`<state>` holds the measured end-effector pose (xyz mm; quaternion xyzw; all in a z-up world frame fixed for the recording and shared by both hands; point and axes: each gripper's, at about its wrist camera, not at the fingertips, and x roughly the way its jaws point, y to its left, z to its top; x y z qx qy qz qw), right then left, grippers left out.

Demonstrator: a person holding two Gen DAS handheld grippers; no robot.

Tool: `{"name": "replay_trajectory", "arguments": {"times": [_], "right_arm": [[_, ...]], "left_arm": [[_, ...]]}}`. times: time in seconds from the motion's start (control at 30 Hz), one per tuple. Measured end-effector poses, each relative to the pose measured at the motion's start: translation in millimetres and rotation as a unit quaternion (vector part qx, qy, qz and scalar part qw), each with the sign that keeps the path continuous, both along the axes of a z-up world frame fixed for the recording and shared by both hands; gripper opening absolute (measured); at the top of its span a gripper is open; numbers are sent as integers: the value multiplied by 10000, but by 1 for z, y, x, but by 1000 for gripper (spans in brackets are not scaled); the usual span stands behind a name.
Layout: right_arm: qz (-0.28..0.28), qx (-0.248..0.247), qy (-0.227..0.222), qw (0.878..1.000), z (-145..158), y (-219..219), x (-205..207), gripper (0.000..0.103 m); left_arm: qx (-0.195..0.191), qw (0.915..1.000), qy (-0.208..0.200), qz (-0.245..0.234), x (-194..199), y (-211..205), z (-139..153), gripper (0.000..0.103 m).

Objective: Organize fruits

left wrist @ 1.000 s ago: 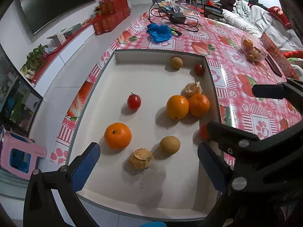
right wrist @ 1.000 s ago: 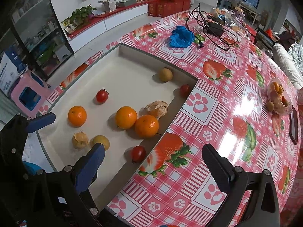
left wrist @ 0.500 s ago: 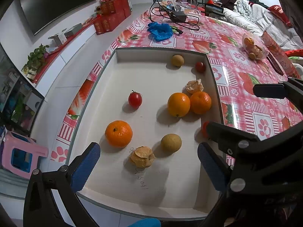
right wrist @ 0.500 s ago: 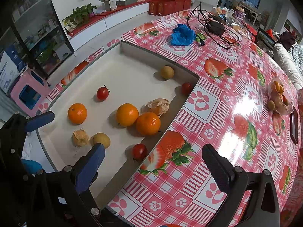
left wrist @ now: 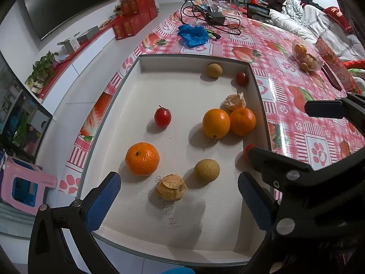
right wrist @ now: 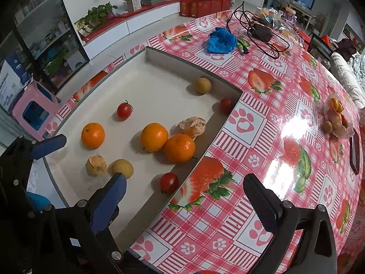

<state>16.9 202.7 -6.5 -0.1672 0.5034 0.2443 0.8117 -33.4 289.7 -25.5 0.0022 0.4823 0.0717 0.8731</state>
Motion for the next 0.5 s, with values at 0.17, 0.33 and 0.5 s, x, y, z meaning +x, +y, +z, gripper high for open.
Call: {"name": "replay_trajectory", "arguments": {"times": [0.17,0.33,0.5], "right_arm": [[44,-58,-50,10000,1,3,-2,103],[136,-145,-166,9997,3,7,-6,103],[149,-105,-160,9997,5,8,-6,103]], "left_arm": [[8,10000,17,-8,-1,1,0,103],[9,10000,9,-5,-1,1,-1,103],[-6,10000,-77,-63,-4,0,0,103]]}}
